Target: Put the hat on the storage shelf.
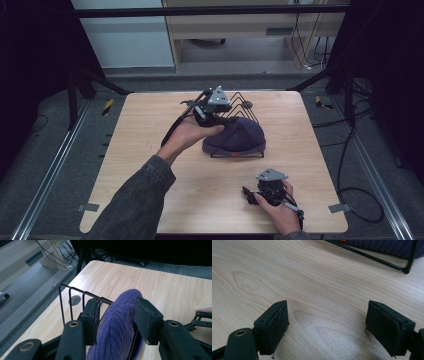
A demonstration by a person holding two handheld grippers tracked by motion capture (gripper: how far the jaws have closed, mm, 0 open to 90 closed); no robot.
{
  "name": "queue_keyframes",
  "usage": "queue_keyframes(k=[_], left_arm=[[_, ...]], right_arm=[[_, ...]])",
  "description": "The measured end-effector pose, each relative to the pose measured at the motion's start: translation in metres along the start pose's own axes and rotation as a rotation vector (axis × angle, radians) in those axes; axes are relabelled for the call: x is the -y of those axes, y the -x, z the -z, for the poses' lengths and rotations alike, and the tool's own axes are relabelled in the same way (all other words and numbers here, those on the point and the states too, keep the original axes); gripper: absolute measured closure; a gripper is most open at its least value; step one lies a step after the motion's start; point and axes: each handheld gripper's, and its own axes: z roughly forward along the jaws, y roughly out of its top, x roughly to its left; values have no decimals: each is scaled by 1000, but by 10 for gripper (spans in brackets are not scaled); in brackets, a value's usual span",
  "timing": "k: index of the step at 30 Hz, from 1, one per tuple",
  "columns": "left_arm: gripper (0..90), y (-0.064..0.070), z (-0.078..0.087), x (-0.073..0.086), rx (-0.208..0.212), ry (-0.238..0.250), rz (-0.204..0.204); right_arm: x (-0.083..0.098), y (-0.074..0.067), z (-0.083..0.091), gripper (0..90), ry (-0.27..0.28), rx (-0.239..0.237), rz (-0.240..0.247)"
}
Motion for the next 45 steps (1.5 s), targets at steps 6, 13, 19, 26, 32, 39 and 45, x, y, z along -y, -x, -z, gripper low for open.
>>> queue_keyframes(k=[6, 13, 19, 26, 32, 39, 45], left_arm=[[496, 3, 0, -1, -1, -1, -3], [408, 6, -3, -1, -9, -9, -5], [211, 10, -4, 1, -5, -13, 19], [113, 20, -1, 2, -5, -18, 15], [99, 23, 4, 6, -3, -12, 15], [87, 27, 12, 13, -22, -15, 15], [84, 32, 21, 21, -24, -21, 13]], right_arm=[[0, 0, 0, 184, 0, 0, -1], [0, 0, 0, 185, 0, 2, 2], [0, 0, 0, 184, -1, -1, -4], [0, 0, 0, 184, 1, 0, 0], [0, 0, 0, 185, 1, 0, 1], [0, 0, 0, 185, 1, 0, -1], [0, 0, 0, 185, 1, 0, 0]])
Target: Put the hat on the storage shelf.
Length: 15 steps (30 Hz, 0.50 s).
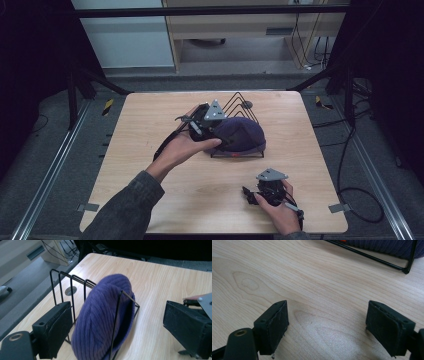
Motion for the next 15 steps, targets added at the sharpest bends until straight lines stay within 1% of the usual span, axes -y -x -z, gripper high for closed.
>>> queue_keyframes(k=[2, 4, 11, 15], left_arm=[[84, 3, 4, 4, -1, -6, -1], [83, 5, 8, 8, -11, -20, -8], [76, 12, 20, 28, -18, -38, -4], [74, 15, 26, 43, -24, -42, 15]], right_arm=[[0, 0, 0, 184, 0, 0, 0], [0, 0, 0, 185, -1, 0, -2], [0, 0, 0, 184, -1, 0, -2], [0, 0, 0, 185, 0, 1, 1]])
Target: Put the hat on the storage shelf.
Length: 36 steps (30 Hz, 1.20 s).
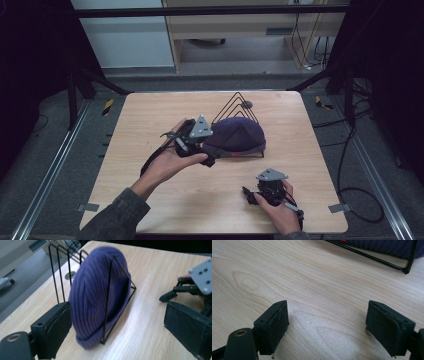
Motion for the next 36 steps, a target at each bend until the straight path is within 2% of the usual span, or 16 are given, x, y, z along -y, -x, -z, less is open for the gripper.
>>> queue_keyframes(k=[14, 36], left_arm=[[74, -5, 4, 47, -6, -48, 76], [67, -20, 12, 96, -30, -79, 161]], right_arm=[[0, 0, 0, 185, 0, 0, 0], [0, 0, 0, 185, 0, 0, 0]])
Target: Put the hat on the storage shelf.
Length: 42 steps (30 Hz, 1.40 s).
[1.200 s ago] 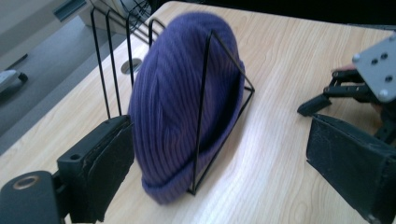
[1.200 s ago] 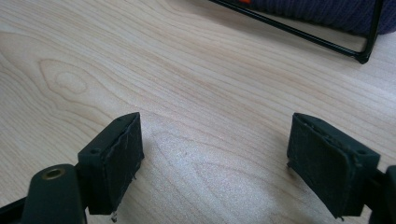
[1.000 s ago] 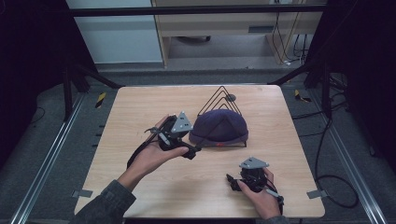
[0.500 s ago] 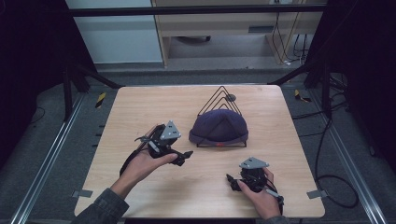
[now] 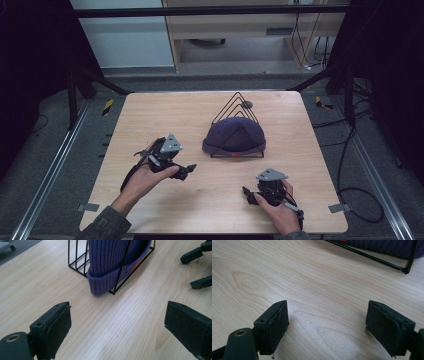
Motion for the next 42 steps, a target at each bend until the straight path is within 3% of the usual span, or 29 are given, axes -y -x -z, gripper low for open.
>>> queue_keyframes(k=[18, 30, 35, 42], left_arm=[[58, -25, 5, 48, -51, -31, 84], [58, -43, 10, 87, -140, -88, 153], [58, -54, 7, 113, -191, -103, 226], [58, -62, 2, 132, -233, -133, 263]], right_arm=[[0, 0, 0, 185, 0, 0, -2], [0, 0, 0, 185, 0, 0, -2], [0, 0, 0, 185, 0, 0, -2], [0, 0, 0, 185, 0, 0, 0]])
